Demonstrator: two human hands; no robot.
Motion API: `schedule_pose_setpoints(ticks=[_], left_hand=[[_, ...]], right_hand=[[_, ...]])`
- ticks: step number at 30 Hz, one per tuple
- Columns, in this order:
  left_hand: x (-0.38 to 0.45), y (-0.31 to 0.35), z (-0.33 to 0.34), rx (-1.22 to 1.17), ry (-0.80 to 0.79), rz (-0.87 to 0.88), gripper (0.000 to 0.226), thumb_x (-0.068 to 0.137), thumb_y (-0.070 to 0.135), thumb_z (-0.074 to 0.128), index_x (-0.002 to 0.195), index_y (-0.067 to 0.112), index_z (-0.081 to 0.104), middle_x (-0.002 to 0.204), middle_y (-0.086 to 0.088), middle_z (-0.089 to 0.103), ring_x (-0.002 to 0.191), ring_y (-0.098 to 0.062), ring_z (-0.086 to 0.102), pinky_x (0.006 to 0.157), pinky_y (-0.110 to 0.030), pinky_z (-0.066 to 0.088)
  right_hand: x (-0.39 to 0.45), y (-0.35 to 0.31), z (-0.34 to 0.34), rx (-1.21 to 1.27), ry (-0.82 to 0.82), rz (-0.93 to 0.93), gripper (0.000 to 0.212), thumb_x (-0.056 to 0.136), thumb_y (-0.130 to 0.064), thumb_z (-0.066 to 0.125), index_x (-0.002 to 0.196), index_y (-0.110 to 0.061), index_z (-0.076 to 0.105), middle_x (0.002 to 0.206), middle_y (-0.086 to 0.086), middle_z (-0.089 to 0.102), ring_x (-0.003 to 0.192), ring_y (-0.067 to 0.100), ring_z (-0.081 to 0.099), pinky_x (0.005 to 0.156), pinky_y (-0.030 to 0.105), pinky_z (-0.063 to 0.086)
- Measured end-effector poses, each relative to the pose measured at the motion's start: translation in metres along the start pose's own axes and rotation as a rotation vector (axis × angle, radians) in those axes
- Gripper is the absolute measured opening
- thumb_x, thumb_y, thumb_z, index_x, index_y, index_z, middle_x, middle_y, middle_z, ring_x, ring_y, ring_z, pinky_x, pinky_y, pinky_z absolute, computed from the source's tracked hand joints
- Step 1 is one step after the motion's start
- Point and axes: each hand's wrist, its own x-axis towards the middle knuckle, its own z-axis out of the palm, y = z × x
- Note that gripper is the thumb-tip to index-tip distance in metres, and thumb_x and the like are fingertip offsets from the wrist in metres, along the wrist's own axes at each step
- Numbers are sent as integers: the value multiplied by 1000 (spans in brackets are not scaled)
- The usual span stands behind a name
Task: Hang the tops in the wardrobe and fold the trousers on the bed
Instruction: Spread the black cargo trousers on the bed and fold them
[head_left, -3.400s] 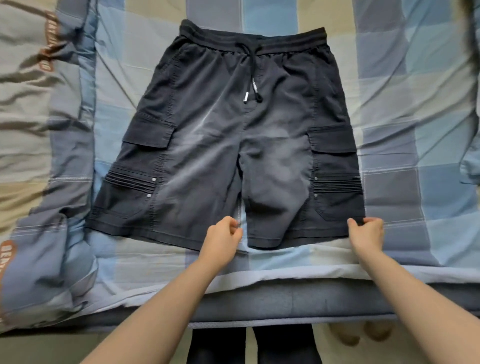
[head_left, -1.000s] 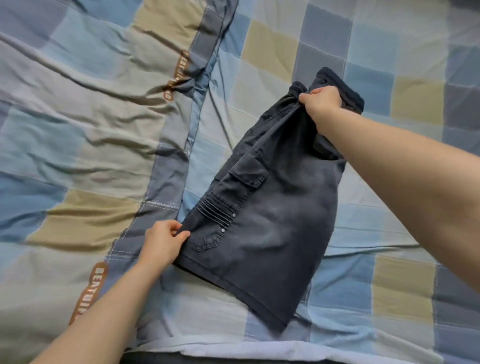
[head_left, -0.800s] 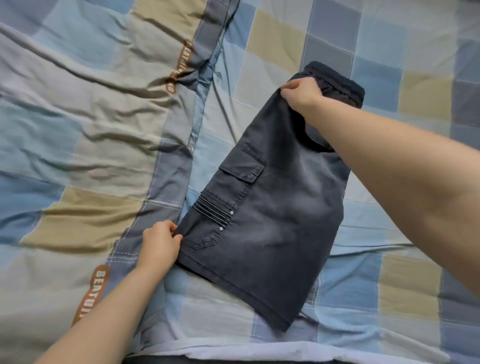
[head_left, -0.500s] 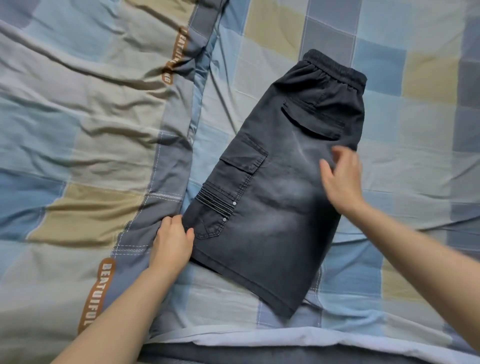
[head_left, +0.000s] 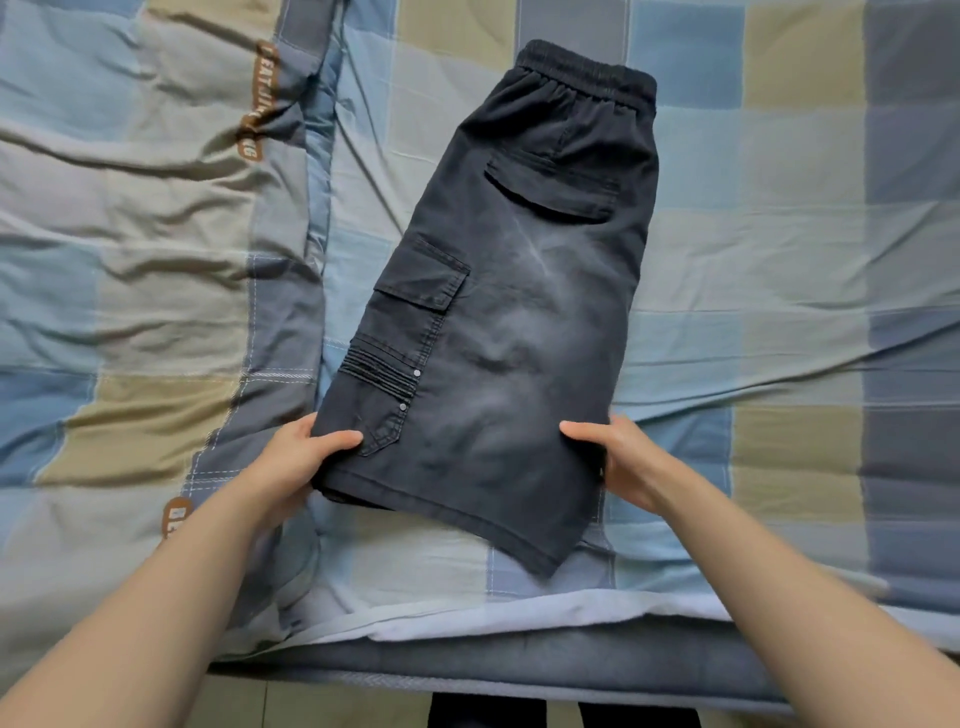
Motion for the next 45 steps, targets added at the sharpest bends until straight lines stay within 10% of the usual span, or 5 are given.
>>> schedule_pose_setpoints(ticks=[13, 16, 20, 26, 45], left_hand=[[-65, -69, 94, -77, -327, -207, 36, 81, 2, 73, 115, 3, 64, 104, -13, 73, 82, -25, 72, 63, -28, 57], [-59, -104, 114, 356, -54, -289, 15, 90, 6, 65, 104, 1, 60, 72, -10, 68, 51, -17, 58, 47, -23, 50], [-58, -106, 133, 1418, 147, -283, 25, 93, 13, 45, 117, 10, 48, 123, -12, 60, 106, -29, 61, 86, -36, 47], [-52, -61, 202, 1294, 270, 576, 32, 76, 2, 59, 108, 4, 53, 104, -19, 51, 90, -40, 53, 72, -49, 46], [-16, -63, 336, 1177, -180, 280, 96, 92, 34, 60, 151, 41, -15, 132, -7, 28, 98, -36, 56, 97, -45, 46]], right_hand=[[-100, 9, -142, -281, 96, -206, 45, 80, -20, 72, 122, -27, 56, 97, -4, 73, 80, 16, 69, 53, 21, 49], [-90, 52, -176, -721, 61, 223, 13, 94, -16, 57, 105, -14, 50, 66, 6, 62, 47, 20, 53, 40, 16, 25], [-68, 74, -206, -1560, 133, 365, 18, 89, -13, 50, 71, -17, 51, 78, 9, 64, 68, 22, 57, 54, 24, 40], [-20, 3, -173, -554, 533, -155, 24, 99, -13, 43, 79, -10, 57, 68, 5, 60, 54, 16, 60, 52, 23, 49], [-16, -39, -162, 582, 255, 76, 20, 95, -13, 51, 78, -24, 52, 77, -3, 63, 74, 17, 61, 73, 36, 46]])
